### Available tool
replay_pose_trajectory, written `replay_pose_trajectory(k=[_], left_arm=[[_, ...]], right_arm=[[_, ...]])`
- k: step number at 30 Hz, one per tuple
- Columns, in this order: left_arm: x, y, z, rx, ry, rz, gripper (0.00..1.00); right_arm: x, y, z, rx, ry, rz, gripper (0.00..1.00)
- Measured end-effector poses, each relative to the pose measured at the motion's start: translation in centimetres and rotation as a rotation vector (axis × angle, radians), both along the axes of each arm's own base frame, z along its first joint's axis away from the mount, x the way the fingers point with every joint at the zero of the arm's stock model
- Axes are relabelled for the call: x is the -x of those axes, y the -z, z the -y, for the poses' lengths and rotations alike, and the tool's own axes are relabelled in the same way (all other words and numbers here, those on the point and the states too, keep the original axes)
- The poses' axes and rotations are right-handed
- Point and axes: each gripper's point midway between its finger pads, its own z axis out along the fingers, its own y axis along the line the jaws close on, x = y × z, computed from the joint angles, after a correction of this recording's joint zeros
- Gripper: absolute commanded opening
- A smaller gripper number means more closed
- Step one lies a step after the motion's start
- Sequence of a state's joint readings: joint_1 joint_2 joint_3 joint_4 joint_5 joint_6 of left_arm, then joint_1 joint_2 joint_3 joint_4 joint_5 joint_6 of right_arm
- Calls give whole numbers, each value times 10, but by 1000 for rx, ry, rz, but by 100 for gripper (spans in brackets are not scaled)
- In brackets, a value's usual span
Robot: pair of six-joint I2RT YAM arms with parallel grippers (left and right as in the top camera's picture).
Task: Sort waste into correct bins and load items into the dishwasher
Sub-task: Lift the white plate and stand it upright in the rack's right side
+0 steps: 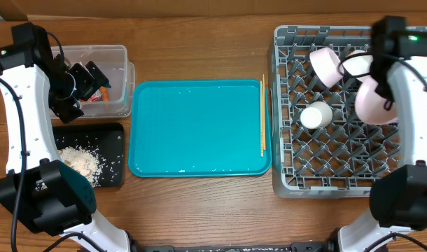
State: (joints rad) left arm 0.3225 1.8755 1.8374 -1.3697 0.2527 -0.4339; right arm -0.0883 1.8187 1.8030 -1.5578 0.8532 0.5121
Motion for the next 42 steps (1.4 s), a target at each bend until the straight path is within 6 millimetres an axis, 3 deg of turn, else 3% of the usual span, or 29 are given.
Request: replay_pose_trajectory(k=[11, 20, 22, 27, 30, 33, 39, 42], left_arm=[[0, 0, 0, 0, 0, 0, 100], [0, 0, 0, 0, 0, 0, 100], [0, 0, 0, 0, 0, 0, 100], [0, 0, 0, 0, 0, 0, 100], [0, 0, 0, 0, 0, 0, 100], [0, 0, 0, 0, 0, 0, 100], [0, 0, 0, 0, 0, 0, 100], [0, 0, 0, 0, 0, 0, 100]], right_arm=[[5, -12, -36, 94, -156, -155, 4], [5, -3, -51, 96, -217, -211, 5], [6, -1, -50, 98, -217, -215, 12], [5, 7, -52, 81, -224, -224, 45], [0, 8, -53, 80, -246, -224, 56], [-3, 8, -53, 78, -258, -221, 58], [-10, 4, -54, 77, -268, -186, 78], [-19, -5, -58, 53, -269, -123, 82]])
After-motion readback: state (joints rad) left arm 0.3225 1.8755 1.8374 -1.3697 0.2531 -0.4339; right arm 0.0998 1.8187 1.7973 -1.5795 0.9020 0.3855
